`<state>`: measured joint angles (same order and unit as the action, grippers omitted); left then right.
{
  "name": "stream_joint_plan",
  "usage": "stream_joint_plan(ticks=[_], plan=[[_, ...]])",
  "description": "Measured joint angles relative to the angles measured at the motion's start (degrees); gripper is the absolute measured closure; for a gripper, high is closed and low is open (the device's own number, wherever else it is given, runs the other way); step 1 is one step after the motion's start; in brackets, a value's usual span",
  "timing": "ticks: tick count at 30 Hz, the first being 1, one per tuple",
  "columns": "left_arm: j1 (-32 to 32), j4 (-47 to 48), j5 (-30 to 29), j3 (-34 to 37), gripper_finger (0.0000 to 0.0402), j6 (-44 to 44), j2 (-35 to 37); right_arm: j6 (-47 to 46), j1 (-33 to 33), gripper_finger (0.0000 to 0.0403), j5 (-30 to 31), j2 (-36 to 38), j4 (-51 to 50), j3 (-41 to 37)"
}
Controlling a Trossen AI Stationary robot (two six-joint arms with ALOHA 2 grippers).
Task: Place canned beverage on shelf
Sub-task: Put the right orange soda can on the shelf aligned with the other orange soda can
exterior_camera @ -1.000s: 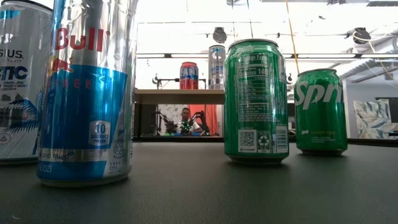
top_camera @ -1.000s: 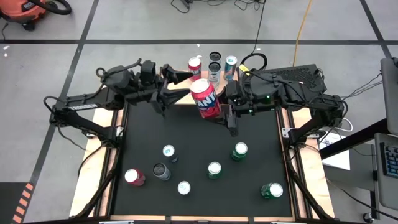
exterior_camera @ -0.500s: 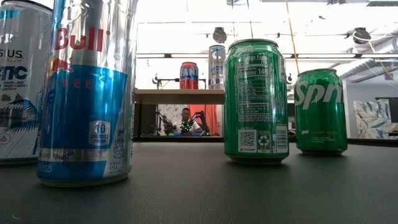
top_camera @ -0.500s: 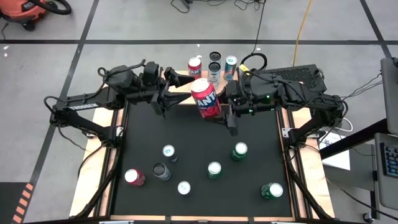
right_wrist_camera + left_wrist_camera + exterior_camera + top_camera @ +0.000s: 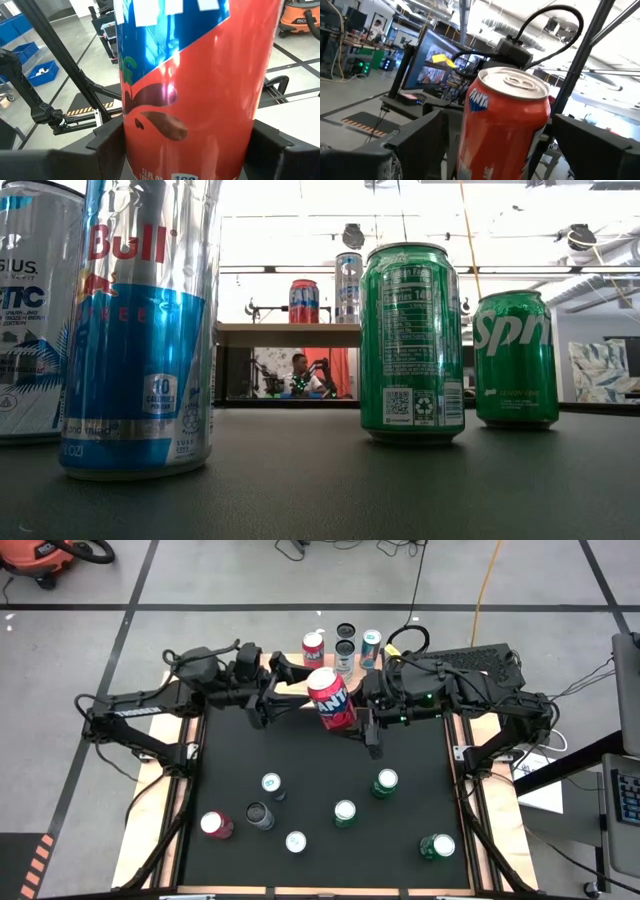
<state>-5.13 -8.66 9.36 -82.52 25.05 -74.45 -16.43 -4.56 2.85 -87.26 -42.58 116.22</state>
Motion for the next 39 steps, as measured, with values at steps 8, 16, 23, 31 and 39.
stream_joint_plan(ticks=[8, 16, 23, 31, 39], plan=[[0.0, -4.9, 1.1, 0.0, 0.0021, 0.0, -2.4, -0.3, 0.0, 0.0124, 0.0, -0.6, -0.3, 0.1], [0.0, -5.6, 1.2, 0.0, 0.0021, 0.0, -3.3, -0.9, 0.1, 0.0124, 0.0, -0.6, -0.6, 0.1], [0.0, -7.6, 2.9, 0.0, 0.0021, 0.2, -3.8, -0.9, 0.1, 0.0124, 0.0, -0.6, -0.6, 0.1], [-0.1, -9.8, 4.1, 0.0, 0.0022, 2.8, -5.0, -0.9, 0.1, 0.0124, 0.0, -0.6, -0.6, 0.1], [-0.1, -10.7, 4.1, 0.0, 0.0034, 2.4, -5.5, -0.8, 0.1, 0.0124, 0.0, -0.6, -0.6, 0.1]])
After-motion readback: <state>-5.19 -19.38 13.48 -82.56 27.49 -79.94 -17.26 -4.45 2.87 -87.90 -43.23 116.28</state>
